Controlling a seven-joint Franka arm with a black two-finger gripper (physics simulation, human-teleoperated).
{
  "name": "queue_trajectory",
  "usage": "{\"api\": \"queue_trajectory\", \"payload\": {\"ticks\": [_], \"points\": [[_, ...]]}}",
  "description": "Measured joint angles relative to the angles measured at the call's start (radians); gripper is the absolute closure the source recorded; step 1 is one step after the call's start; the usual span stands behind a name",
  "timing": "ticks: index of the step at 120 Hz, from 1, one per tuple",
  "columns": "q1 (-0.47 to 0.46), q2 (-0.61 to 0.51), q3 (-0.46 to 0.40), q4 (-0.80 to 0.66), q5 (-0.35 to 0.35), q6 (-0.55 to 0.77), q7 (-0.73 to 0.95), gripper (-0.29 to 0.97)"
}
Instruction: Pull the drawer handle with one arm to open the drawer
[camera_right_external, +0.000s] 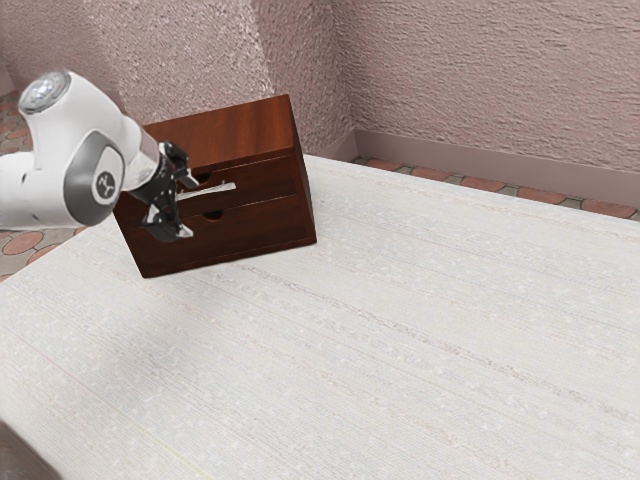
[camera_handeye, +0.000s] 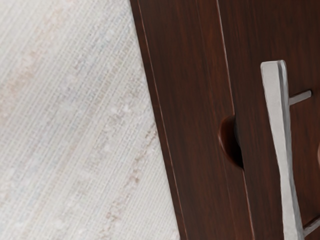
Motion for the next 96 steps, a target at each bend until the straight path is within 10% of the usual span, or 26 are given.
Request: {"api": "queue_trajectory", "payload": {"ticks": [96], "points": [[0.034, 0.120, 0.000, 0.109, -0.016, 0.048, -0.028, 0.03]]}}
